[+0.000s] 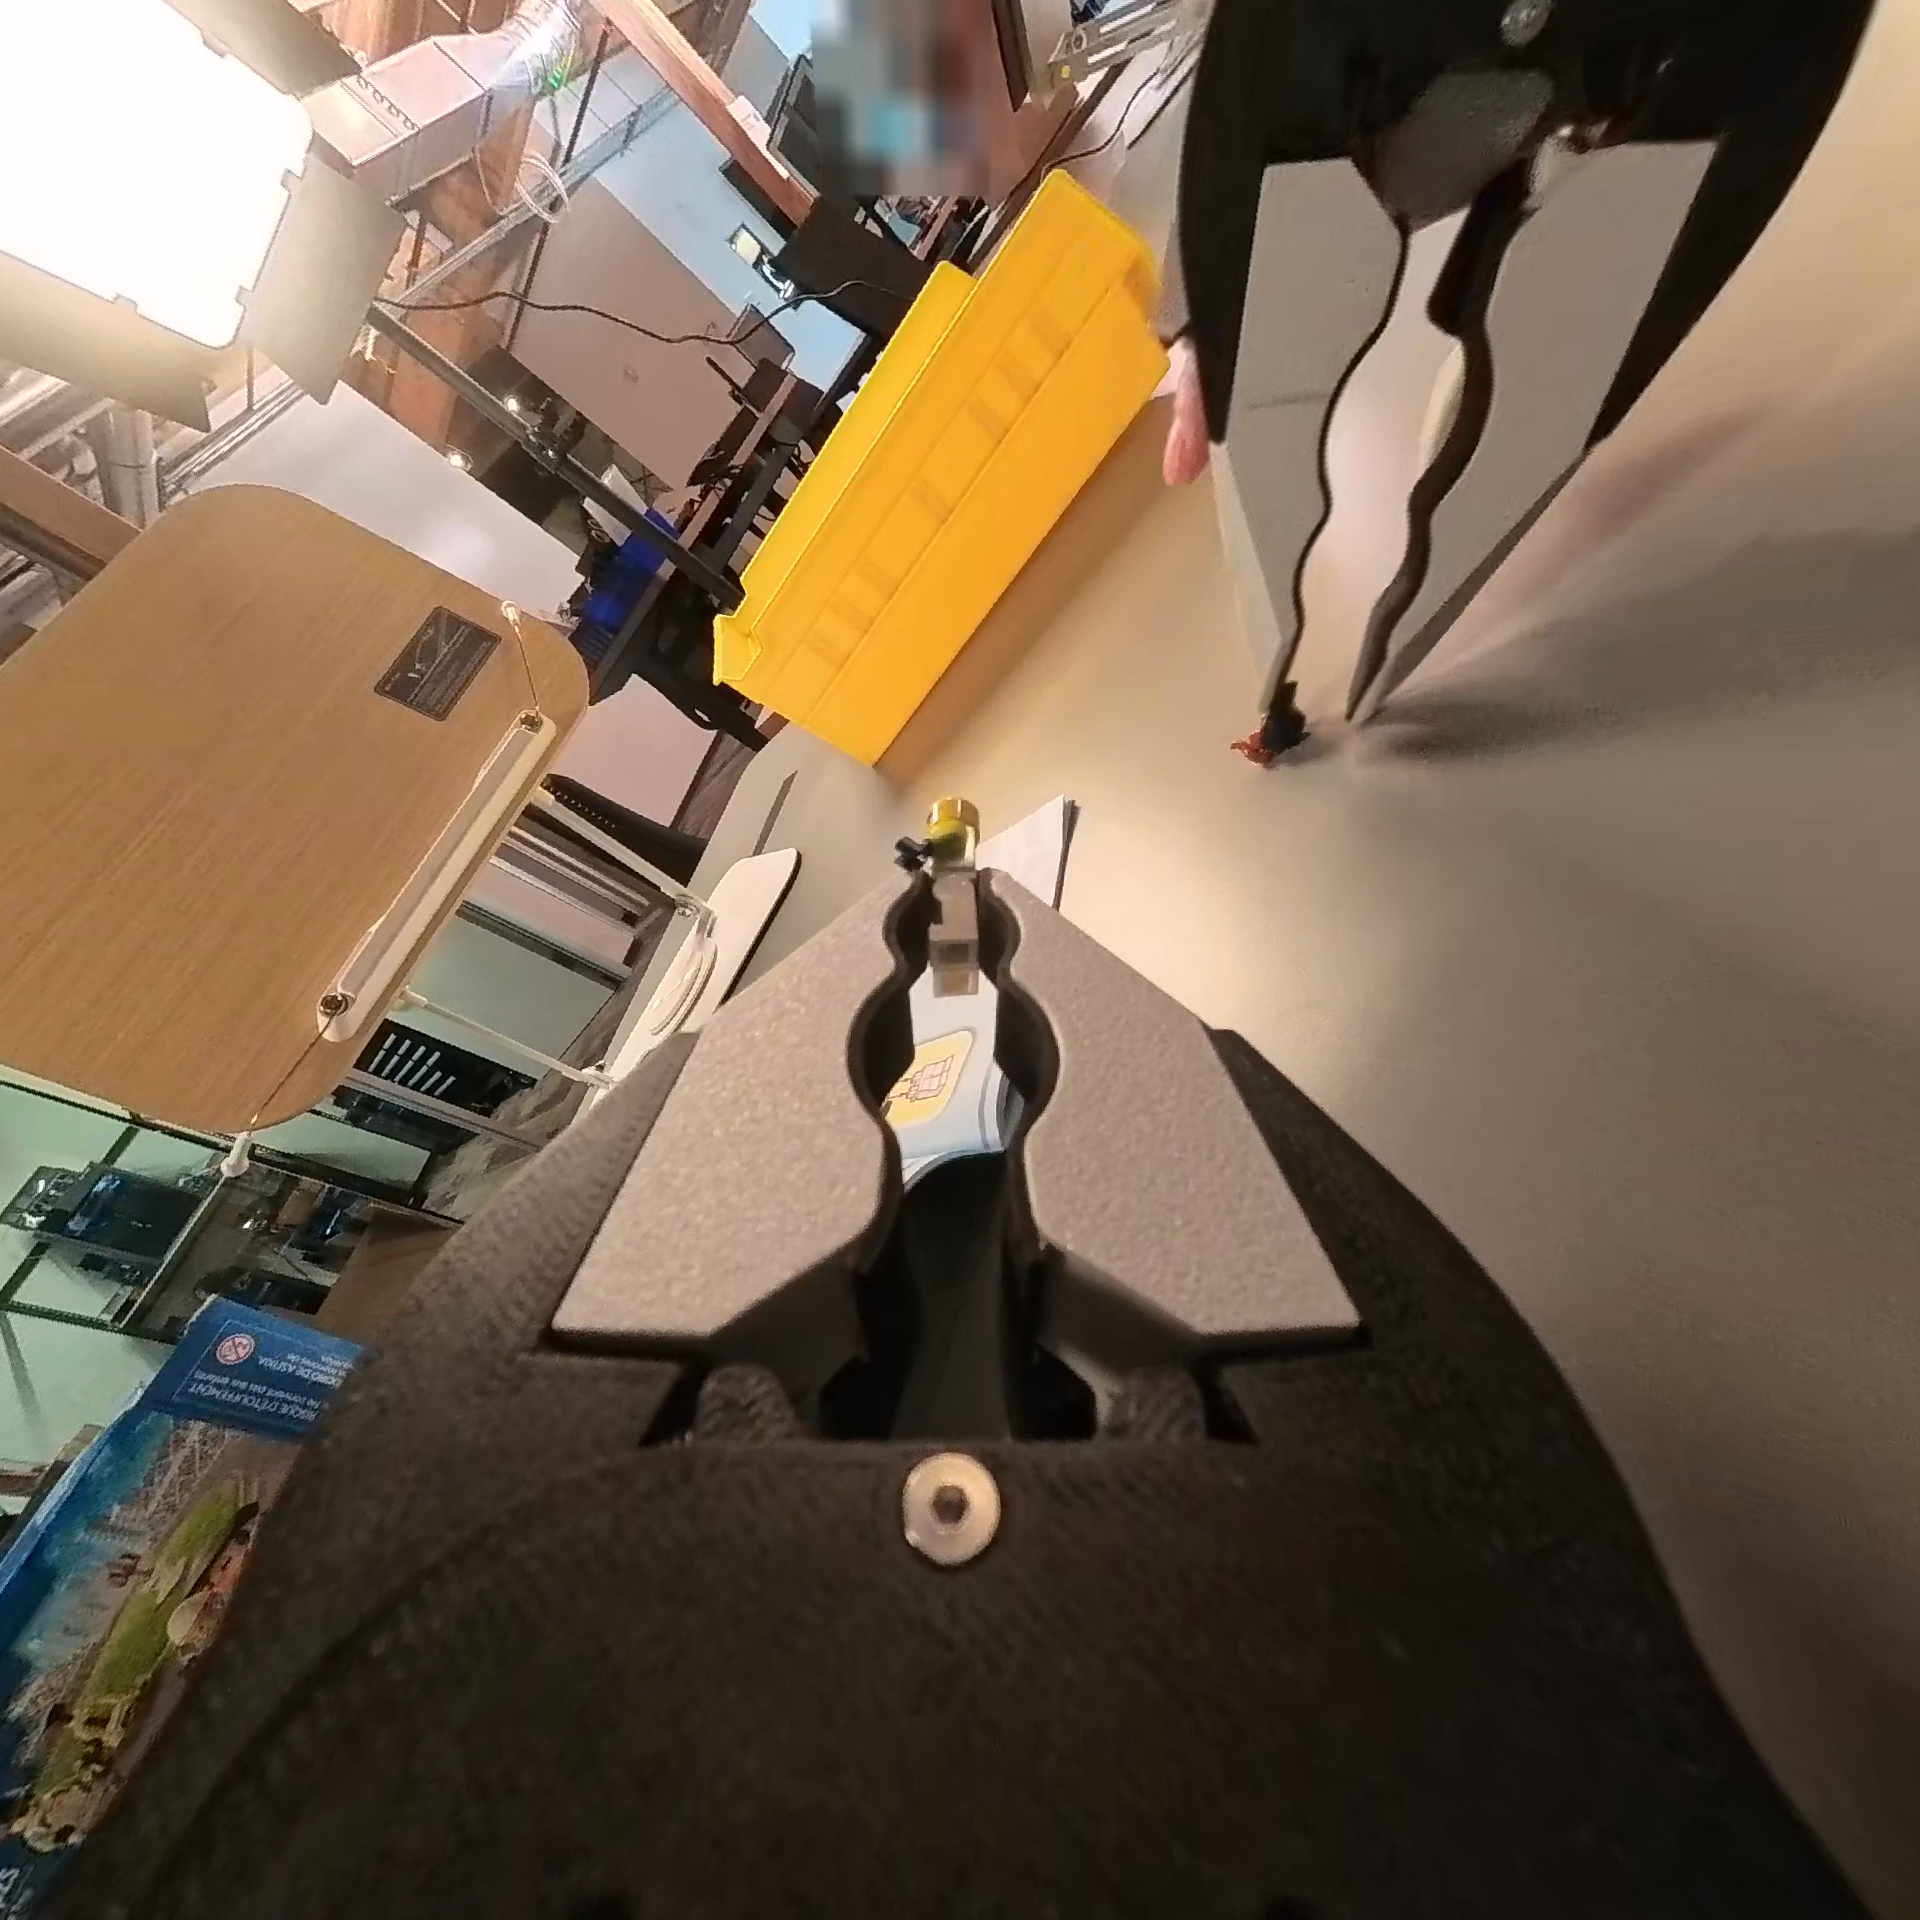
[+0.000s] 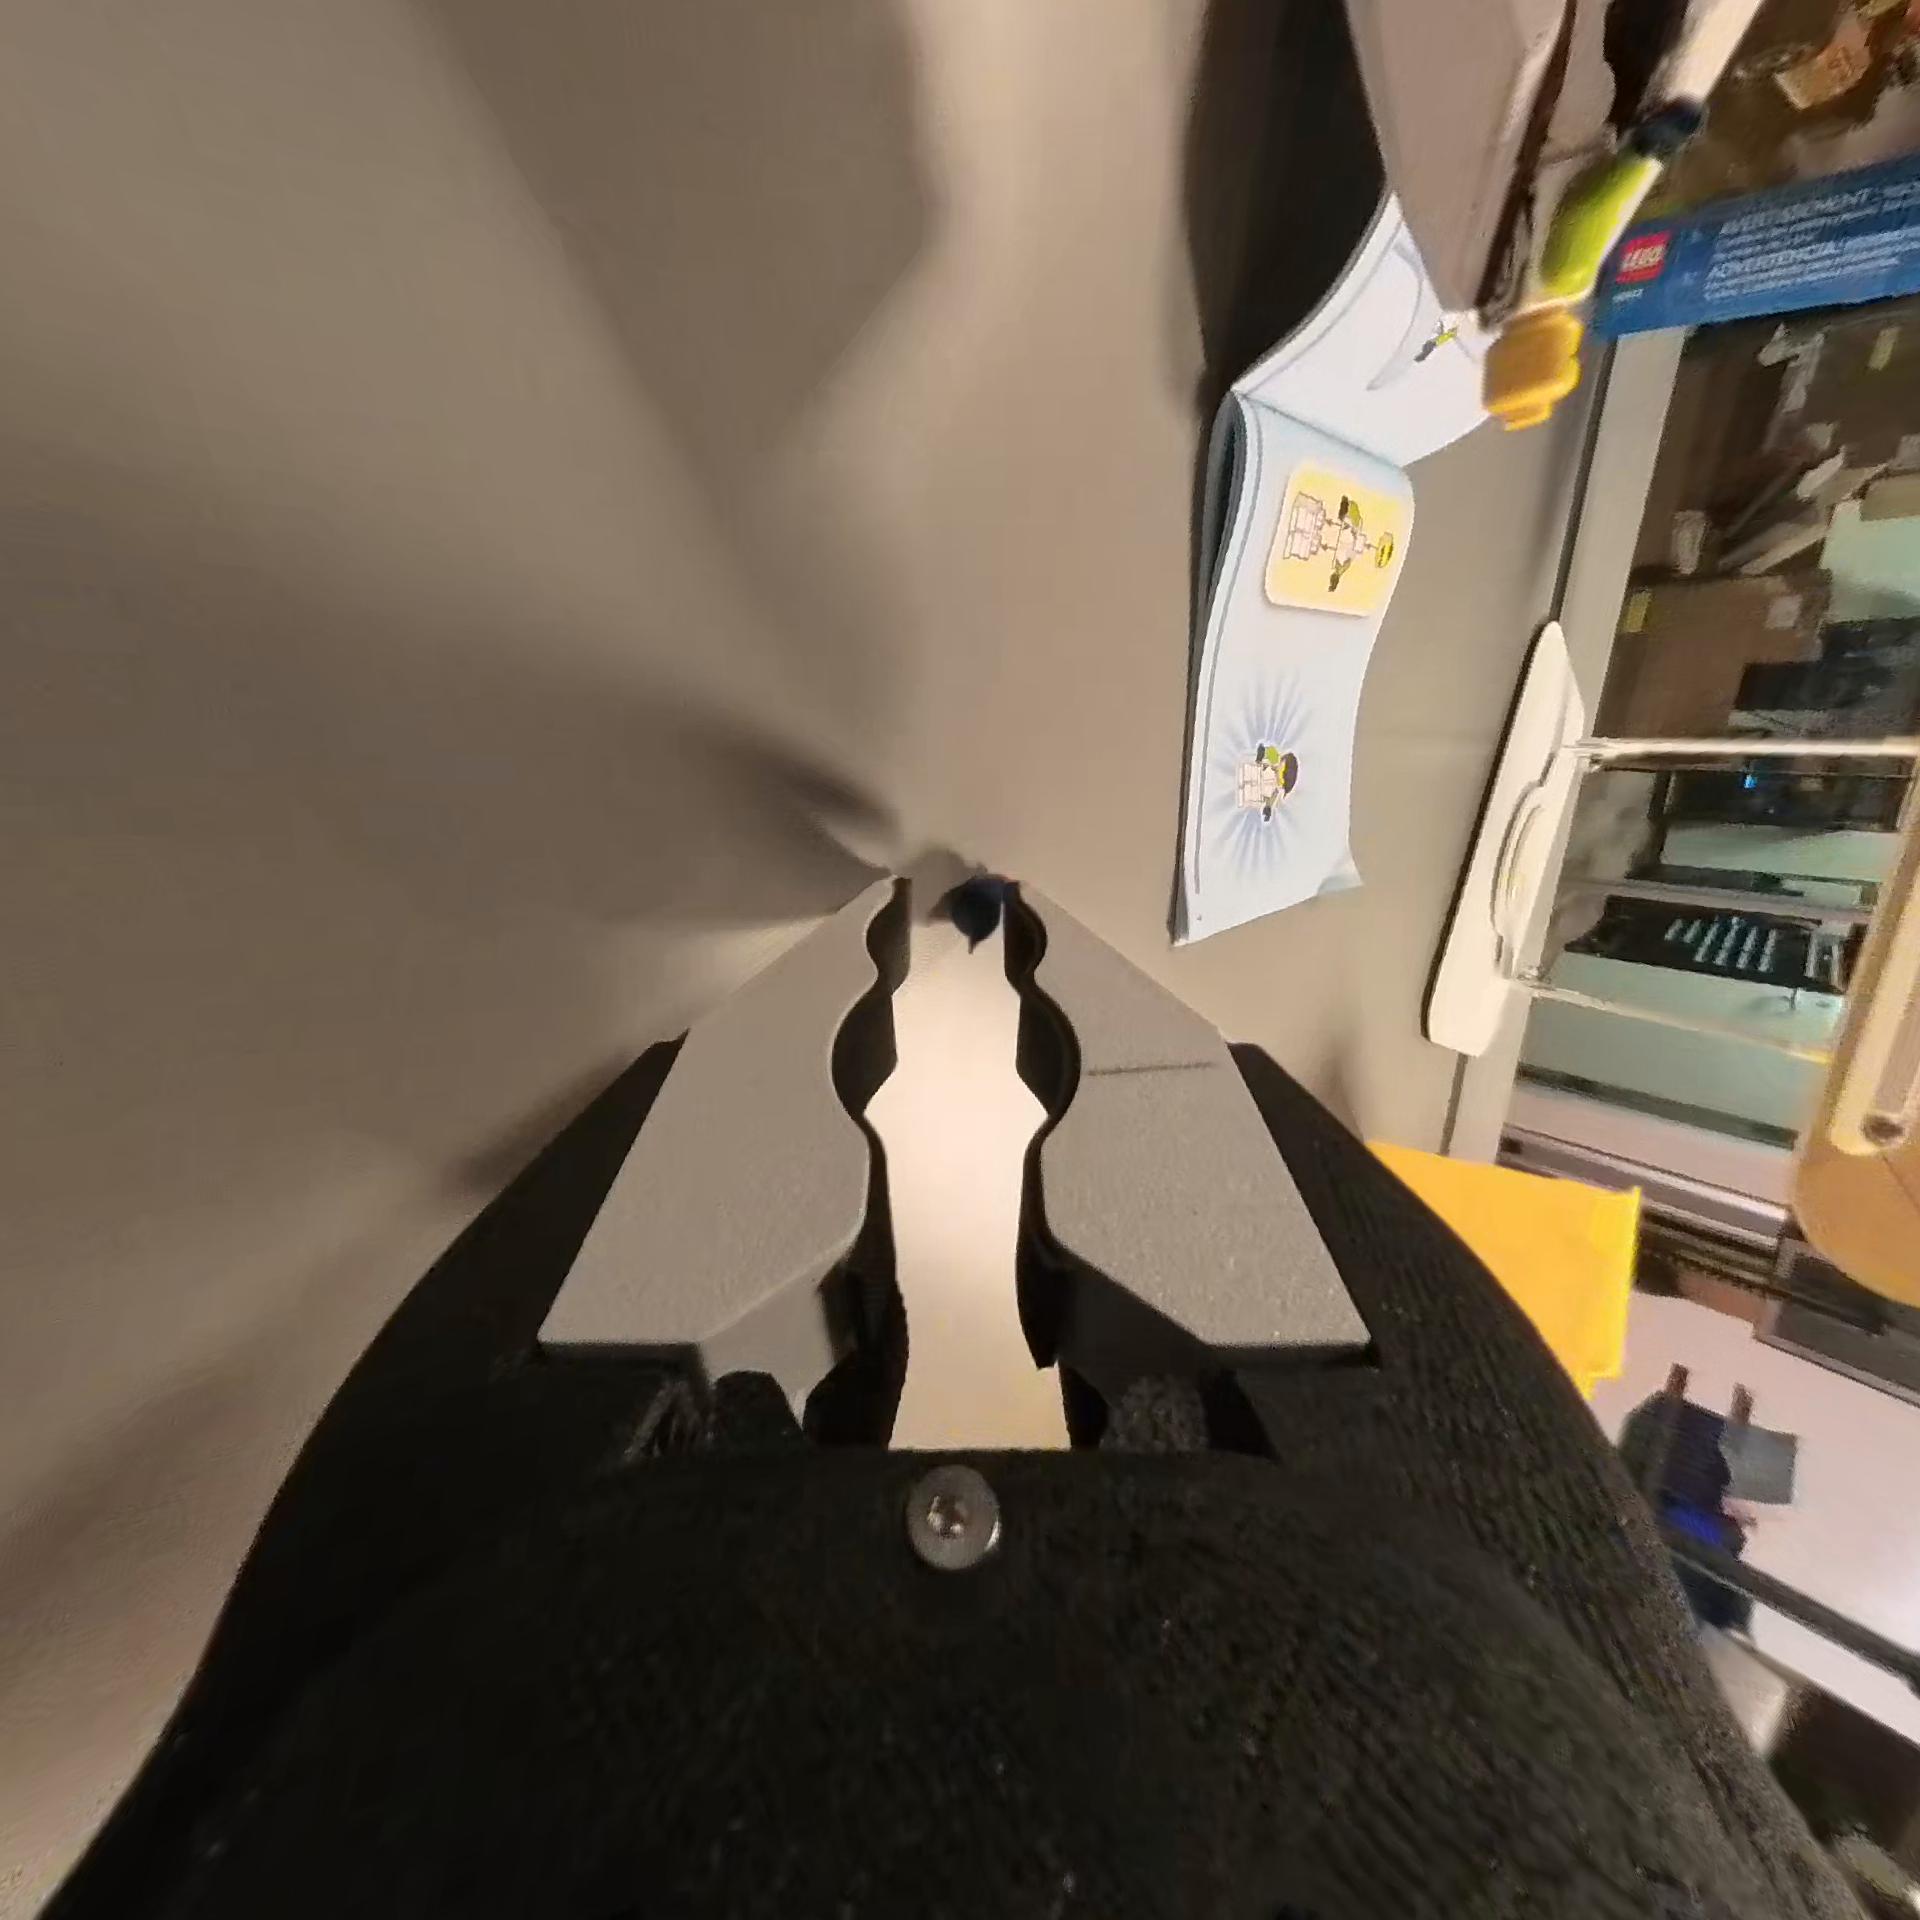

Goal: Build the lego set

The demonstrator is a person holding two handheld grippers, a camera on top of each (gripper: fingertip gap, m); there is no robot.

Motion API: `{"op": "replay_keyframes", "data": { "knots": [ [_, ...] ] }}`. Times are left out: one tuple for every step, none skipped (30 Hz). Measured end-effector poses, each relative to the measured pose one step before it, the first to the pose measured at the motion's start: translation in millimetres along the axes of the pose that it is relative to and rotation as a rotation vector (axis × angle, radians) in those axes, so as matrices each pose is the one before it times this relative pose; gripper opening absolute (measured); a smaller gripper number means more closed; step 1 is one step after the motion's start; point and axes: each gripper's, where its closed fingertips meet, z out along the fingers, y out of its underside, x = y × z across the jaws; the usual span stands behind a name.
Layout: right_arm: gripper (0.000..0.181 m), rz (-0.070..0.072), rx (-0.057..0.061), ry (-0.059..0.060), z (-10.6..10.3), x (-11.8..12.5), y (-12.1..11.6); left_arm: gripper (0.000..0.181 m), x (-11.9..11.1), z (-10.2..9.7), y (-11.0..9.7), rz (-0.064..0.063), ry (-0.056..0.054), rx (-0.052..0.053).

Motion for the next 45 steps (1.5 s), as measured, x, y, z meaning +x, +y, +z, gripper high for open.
{"op": "replay_keyframes", "data": {
  "knots": [
    [0.014,0.0176,0.0009,0.0002,1.39,1.75,-0.03,0.006,0.07,-0.03,-0.22,0.0001,0.0005,0.0004],
    [0.009,0.0291,0.0032,0.0029,1.22,2.31,0.06,0.006,0.16,0.07,-0.12,0.0002,0.0009,0.0003],
    [0.003,0.0565,0.0074,0.0010,1.23,2.91,0.00,0.006,0.18,-0.07,0.03,0.0007,0.0009,0.0001],
    [0.000,0.0854,0.0043,-0.0021,1.34,3.88,1.04,0.006,0.22,0.04,-0.06,0.0002,0.0013,-0.0001],
    [0.000,0.0975,0.0009,-0.0125,1.13,3.50,2.44,0.006,0.16,0.04,-0.08,-0.0002,0.0010,0.0006],
    [0.000,0.1005,0.0146,-0.0173,0.20,3.59,1.14,0.006,0.08,-0.02,-0.24,0.0002,0.0005,0.0006],
    [0.000,0.0962,0.0232,-0.0115,-0.90,4.74,0.44,0.006,0.08,-0.07,-0.05,0.0005,0.0006,0.0002],
    [0.000,0.0949,0.0183,-0.0097,-1.09,5.15,1.06,0.006,0.05,-0.02,-0.05,0.0017,0.0000,0.0001],
    [0.000,0.1055,0.0037,-0.0250,-0.69,3.41,2.51,0.006,-0.11,-0.02,-0.13,0.0017,-0.0006,0.0003],
    [0.000,0.0999,0.0039,-0.0381,-0.64,1.25,2.34,0.006,0.17,0.05,0.01,0.0008,0.0007,-0.0001],
    [0.000,0.0794,0.0095,-0.0181,-1.15,3.23,1.75,0.006,0.13,0.10,0.02,0.0002,0.0009,-0.0004],
    [0.000,0.0488,0.0074,-0.0084,-1.47,3.51,1.90,0.006,0.31,0.14,-0.04,0.0009,0.0009,0.0002],
    [0.004,0.0173,-0.0019,-0.0012,-1.47,3.30,2.63,0.006,0.11,-0.06,-0.05,0.0008,0.0006,-0.0003],
    [0.011,-0.0200,-0.0057,-0.0003,-1.46,1.12,2.77,0.006,0.04,0.02,0.05,0.0004,0.0000,0.0001],
    [0.018,-0.0462,-0.0078,-0.0016,-1.30,-1.69,2.26,0.006,-0.01,0.10,0.00,-0.0001,0.0001,0.0002],
    [0.023,-0.0712,-0.0088,0.0022,-0.89,-3.81,1.23,0.006,-0.01,-0.01,0.20,-0.0003,0.0005,-0.0007],
    [0.026,-0.0962,-0.0052,0.0041,-0.68,-6.06,-0.43,0.006,0.14,0.14,0.21,-0.0003,0.0009,-0.0006],
    [0.026,-0.1105,-0.0017,0.0176,-0.63,-5.59,-2.23,0.006,0.19,0.14,0.30,-0.0004,0.0011,-0.0003],
    [0.025,-0.1185,-0.0068,0.0225,-0.15,-5.04,-2.70,0.006,0.18,0.01,0.25,-0.0007,0.0011,-0.0006],
    [0.025,-0.1140,-0.0080,0.0215,0.37,-4.62,-3.16,0.006,0.24,0.17,0.15,-0.0007,0.0014,-0.0002],
    [0.024,-0.1011,-0.0145,0.0178,1.09,-3.84,-2.23,0.006,0.35,0.18,-0.01,0.0001,0.0016,-0.0002],
    [0.023,-0.0712,-0.0161,0.0144,1.85,-2.53,-1.39,0.006,0.20,-0.02,-0.04,0.0013,0.0008,0.0000],
    [0.020,-0.0387,-0.0118,-0.0029,2.12,-3.16,-0.77,0.006,0.33,0.01,0.02,0.0014,0.0010,-0.0004],
    [0.018,-0.0138,0.0007,0.0092,1.50,0.18,-1.39,0.006,0.23,0.09,-0.04,0.0007,0.0007,-0.0003],
    [0.018,-0.0029,0.0032,0.0057,1.09,0.86,-1.03,0.006,-0.08,-0.10,-0.10,0.0005,-0.0001,0.0000],
    [0.018,0.0028,-0.0002,0.0038,0.96,1.16,-0.08,0.006,-0.16,-0.09,-0.12,0.0005,-0.0006,0.0002],
    [0.018,0.0029,-0.0004,0.0059,0.82,1.57,0.18,0.006,-0.16,-0.20,-0.12,0.0003,-0.0007,0.0005],
    [0.017,0.0003,-0.0037,0.0032,0.90,0.98,0.73,0.006,-0.19,-0.12,-0.08,0.0000,-0.0007,0.0004],
    [0.014,0.0032,-0.0070,-0.0048,1.27,-0.34,1.18,0.006,-0.13,-0.03,-0.07,-0.0004,-0.0002,0.0005],
    [0.011,0.0060,-0.0009,-0.0018,1.07,-0.28,0.36,0.006,0.16,0.02,-0.04,-0.0004,0.0009,0.0003],
    [0.006,0.0087,0.0057,0.0004,0.76,-0.21,-0.58,0.006,0.25,0.12,0.07,0.0005,0.0014,-0.0004],
    [0.001,0.0252,0.0060,0.0019,0.86,0.35,-0.58,0.006,0.35,0.09,-0.11,0.0018,0.0009,0.0000],
    [0.000,0.0631,0.0126,-0.0042,0.48,0.98,-1.22,0.006,0.27,-0.04,-0.09,0.0019,0.0005,0.0002],
    [0.000,0.1114,0.0214,-0.0126,-0.05,2.07,-1.79,0.006,0.12,0.01,-0.18,0.0009,0.0003,0.0001],
    [0.000,0.1753,0.0408,-0.0128,-0.78,5.42,-3.25,0.006,-0.06,-0.10,0.01,0.0010,-0.0003,-0.0002],
    [0.000,0.2269,0.0414,-0.0307,-1.45,6.52,-3.04,0.006,0.01,-0.03,-0.13,0.0007,-0.0002,0.0002],
    [0.000,0.2428,0.0278,-0.0589,-1.70,4.57,-1.62,0.006,-0.06,-0.08,-0.14,0.0005,0.0001,0.0003],
    [0.000,0.2314,0.0164,-0.0742,-2.26,3.16,-0.68,0.006,0.04,-0.08,-0.13,-0.0001,0.0004,0.0003],
    [0.000,0.2004,0.0107,-0.0683,-2.80,3.73,-0.04,0.006,0.29,0.13,-0.33,-0.0010,0.0018,0.0014],
    [0.000,0.1524,0.0177,-0.0672,-3.47,2.26,-0.56,0.006,0.75,0.12,-0.37,-0.0008,0.0036,0.0009],
    [0.000,0.1244,0.0031,-0.0401,-3.13,4.43,1.69,0.006,0.69,0.09,-0.65,0.0010,0.0027,0.0015],
    [0.000,0.0962,0.0040,-0.0193,-2.81,5.43,1.56,0.006,0.80,0.03,-0.75,0.0027,0.0027,0.0028],
    [0.000,0.0678,0.0141,-0.0344,-2.68,1.26,0.12,0.006,1.00,-0.07,-0.87,0.0041,0.0040,0.0042],
    [0.000,0.0570,0.0094,-0.0145,-2.40,2.91,0.58,0.006,0.37,-0.01,-0.32,0.0023,0.0007,0.0010],
    [0.000,0.0435,0.0068,0.0029,-1.82,4.49,0.93,0.006,0.34,0.07,0.10,0.0011,0.0012,-0.0008]
  ]
}}
